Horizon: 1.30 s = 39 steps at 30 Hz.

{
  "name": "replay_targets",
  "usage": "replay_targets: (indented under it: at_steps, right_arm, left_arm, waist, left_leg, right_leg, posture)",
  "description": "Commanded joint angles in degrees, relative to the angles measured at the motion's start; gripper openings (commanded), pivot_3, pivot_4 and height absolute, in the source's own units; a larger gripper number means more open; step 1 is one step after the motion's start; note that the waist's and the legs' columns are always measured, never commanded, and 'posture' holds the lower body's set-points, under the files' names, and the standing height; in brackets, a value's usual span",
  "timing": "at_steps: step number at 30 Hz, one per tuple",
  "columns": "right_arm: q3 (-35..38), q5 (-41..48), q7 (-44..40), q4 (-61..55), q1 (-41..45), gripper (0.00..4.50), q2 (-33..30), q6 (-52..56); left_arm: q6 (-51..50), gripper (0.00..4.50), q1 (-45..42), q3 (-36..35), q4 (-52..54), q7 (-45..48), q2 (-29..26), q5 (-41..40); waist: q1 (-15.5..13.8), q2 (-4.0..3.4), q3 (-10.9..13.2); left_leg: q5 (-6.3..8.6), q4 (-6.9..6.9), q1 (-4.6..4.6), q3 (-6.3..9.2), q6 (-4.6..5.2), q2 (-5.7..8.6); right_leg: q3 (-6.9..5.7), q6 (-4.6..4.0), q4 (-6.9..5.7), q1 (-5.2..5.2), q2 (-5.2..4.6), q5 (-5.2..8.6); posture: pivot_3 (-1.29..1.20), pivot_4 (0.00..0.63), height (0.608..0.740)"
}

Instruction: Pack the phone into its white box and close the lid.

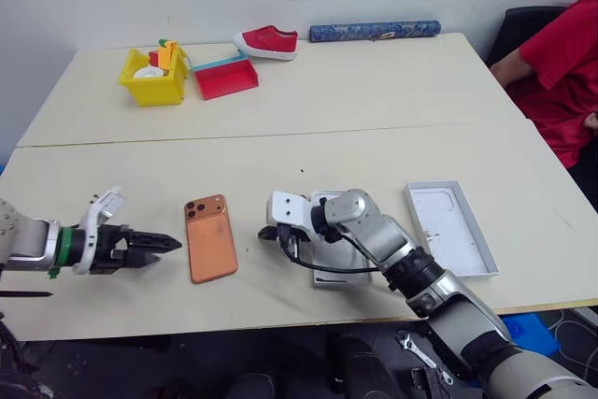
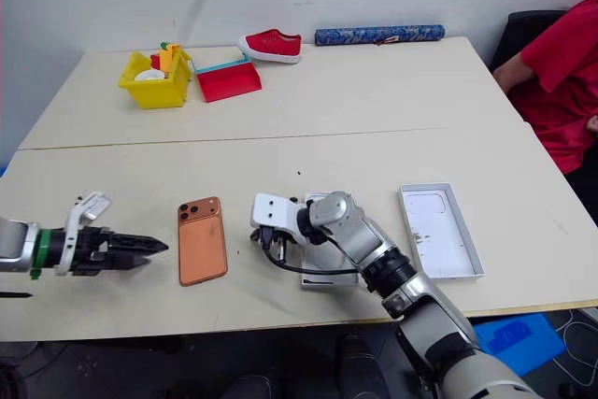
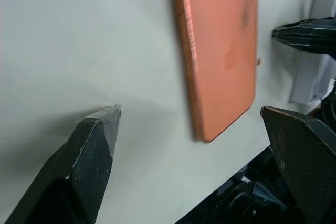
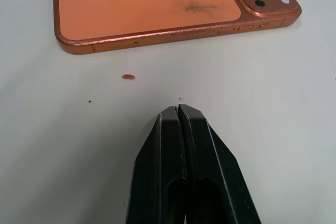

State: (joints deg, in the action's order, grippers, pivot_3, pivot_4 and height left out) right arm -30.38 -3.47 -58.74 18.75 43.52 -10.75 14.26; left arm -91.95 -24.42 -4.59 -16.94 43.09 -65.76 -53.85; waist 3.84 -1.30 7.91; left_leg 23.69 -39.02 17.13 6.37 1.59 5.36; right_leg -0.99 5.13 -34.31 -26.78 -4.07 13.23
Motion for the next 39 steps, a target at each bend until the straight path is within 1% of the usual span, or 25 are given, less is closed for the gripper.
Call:
replay_targets:
  at_steps: [1,6,11,14,19,23,28,31,34,39]
  right_arm:
    - [-0.15,-0.07,-0.68,0.81,1.31,0.02,1.41,-1.80]
    - [-0.51,-0.32,-1.51,2.24,1.94,0.02,2.27,-2.56]
    - [-0.82,-0.65,-2.02,3.10,2.01,0.02,2.29,-2.85]
    - [-0.79,-0.85,-2.22,2.93,1.88,0.02,2.42,-2.61]
    - [-0.31,-0.94,-2.02,2.89,1.87,0.02,2.64,-2.15]
    - [-0.06,-1.21,-1.90,2.92,1.72,0.02,2.36,-2.10]
    - [0.18,-1.23,-1.60,2.49,1.34,0.02,2.04,-1.67]
    - [0.31,-1.21,-1.41,2.24,1.17,0.02,1.90,-1.49]
    - [0.44,-1.19,-1.27,2.08,0.96,0.00,1.61,-1.51]
    - [0.63,-0.88,-1.29,0.80,-0.11,0.00,0.90,-1.95]
  left_arm:
    - [-0.55,4.50,2.16,-1.46,2.63,-0.61,-0.02,-0.45]
    - [-0.55,4.50,2.80,-2.60,4.81,-6.38,6.23,-2.78]
    - [-0.55,4.50,0.63,-2.87,4.30,-13.84,14.35,-3.83]
    - [-0.55,4.50,-0.26,-1.59,5.21,-17.12,18.31,-5.96]
    - [-0.55,4.50,-1.41,1.25,6.12,-21.07,22.98,-9.67]
    - [-0.55,4.50,-2.39,2.79,5.60,-22.92,24.48,-11.98]
    - [-0.55,4.50,-4.49,1.09,1.03,-22.79,25.24,-15.68]
    - [-0.55,4.50,-5.19,0.94,-0.10,-23.29,24.79,-16.36]
    - [-0.55,3.95,-5.23,0.49,-0.74,-23.35,23.63,-16.85]
    - [-0.55,2.31,-4.94,-0.13,-1.00,-21.68,20.75,-19.32]
  waist:
    - [-0.29,0.01,0.00]
    - [-0.95,-0.05,0.02]
    - [-3.73,-0.15,0.00]
    - [-4.66,-0.32,-0.13]
    - [-5.39,-0.28,-0.17]
    - [-5.34,-0.27,-0.22]
    - [-5.17,-0.26,-0.22]
    - [-5.13,-0.19,-0.24]
    - [-4.96,-0.17,-0.23]
    - [-3.66,-0.01,-0.16]
  left_leg:
    - [0.00,-0.01,0.00,0.00,0.00,0.01]
    - [0.00,-0.02,-0.04,-0.01,0.01,0.05]
    - [-0.11,-0.11,-0.09,0.24,0.14,0.35]
    - [-0.23,-0.12,-0.10,0.52,0.29,0.70]
    - [-0.32,-0.13,-0.10,0.86,0.45,0.99]
    - [-0.36,-0.13,-0.10,0.95,0.51,1.07]
    - [-0.36,-0.12,-0.09,0.95,0.49,1.01]
    - [-0.36,-0.12,-0.08,0.95,0.48,1.02]
    - [-0.36,-0.12,-0.07,0.95,0.48,1.02]
    - [-0.33,-0.07,-0.02,0.95,0.43,0.96]
  right_leg:
    - [0.01,0.00,-0.01,0.01,-0.01,0.00]
    - [0.06,0.00,-0.06,0.02,-0.06,0.00]
    - [-0.05,0.01,-0.13,0.29,-0.36,0.00]
    - [-0.01,0.02,-0.26,0.34,-0.42,-0.01]
    - [0.22,0.03,-0.35,0.42,-0.48,-0.01]
    - [0.29,0.04,-0.35,0.45,-0.50,-0.02]
    - [0.25,0.05,-0.34,0.42,-0.47,-0.02]
    - [0.24,0.05,-0.32,0.41,-0.46,-0.02]
    - [0.24,0.04,-0.33,0.39,-0.46,-0.02]
    - [0.20,0.04,-0.32,0.28,-0.43,-0.02]
  posture:
    - [0.00,0.150,0.740]
    - [0.00,0.150,0.740]
    - [0.00,0.150,0.740]
    - [0.00,0.150,0.740]
    - [0.00,0.150,0.740]
    - [0.00,0.150,0.740]
    - [0.00,0.150,0.740]
    - [0.00,0.150,0.740]
    - [0.00,0.150,0.740]
    - [0.00,0.150,0.740]
